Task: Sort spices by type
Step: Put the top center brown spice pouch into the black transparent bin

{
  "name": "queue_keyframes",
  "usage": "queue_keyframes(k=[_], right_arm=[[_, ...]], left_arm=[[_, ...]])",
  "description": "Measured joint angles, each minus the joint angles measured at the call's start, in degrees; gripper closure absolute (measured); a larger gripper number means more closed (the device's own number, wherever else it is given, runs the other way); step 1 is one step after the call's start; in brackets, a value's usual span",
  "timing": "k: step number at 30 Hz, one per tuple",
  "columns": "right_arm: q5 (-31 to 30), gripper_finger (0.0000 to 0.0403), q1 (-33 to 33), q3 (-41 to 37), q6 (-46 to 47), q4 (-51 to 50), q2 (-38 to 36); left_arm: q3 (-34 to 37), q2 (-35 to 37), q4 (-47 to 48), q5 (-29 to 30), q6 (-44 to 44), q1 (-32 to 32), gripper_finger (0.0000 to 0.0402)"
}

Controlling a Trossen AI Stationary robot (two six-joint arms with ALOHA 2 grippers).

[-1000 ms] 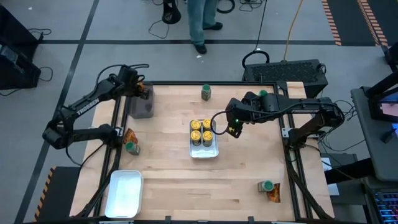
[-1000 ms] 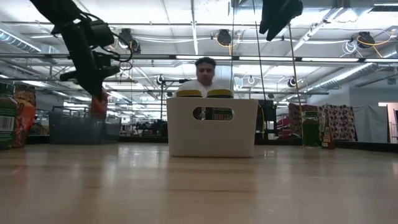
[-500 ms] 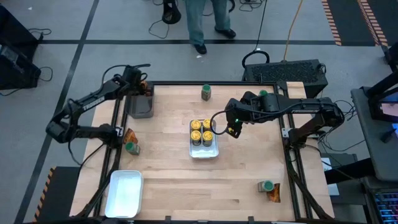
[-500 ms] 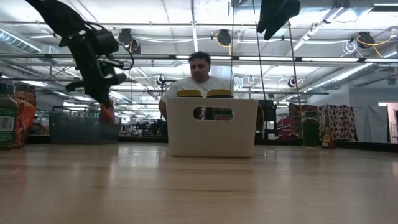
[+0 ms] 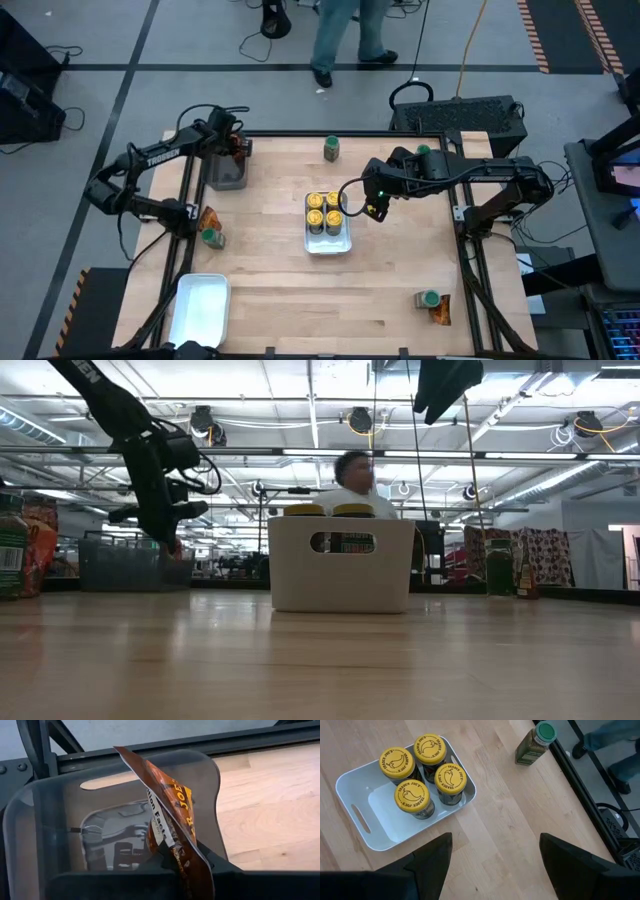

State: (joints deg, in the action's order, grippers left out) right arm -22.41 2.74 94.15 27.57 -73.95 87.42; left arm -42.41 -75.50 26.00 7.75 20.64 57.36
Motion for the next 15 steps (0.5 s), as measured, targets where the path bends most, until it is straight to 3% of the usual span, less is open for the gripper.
queue_keyframes(k=[15], right_arm=[[0.0,0.0122,0.0,0.0,0.0,0.0,0.0]], left_arm=[[0.0,0.1,-0.1,0.2,-0.1,0.0,0.0273]])
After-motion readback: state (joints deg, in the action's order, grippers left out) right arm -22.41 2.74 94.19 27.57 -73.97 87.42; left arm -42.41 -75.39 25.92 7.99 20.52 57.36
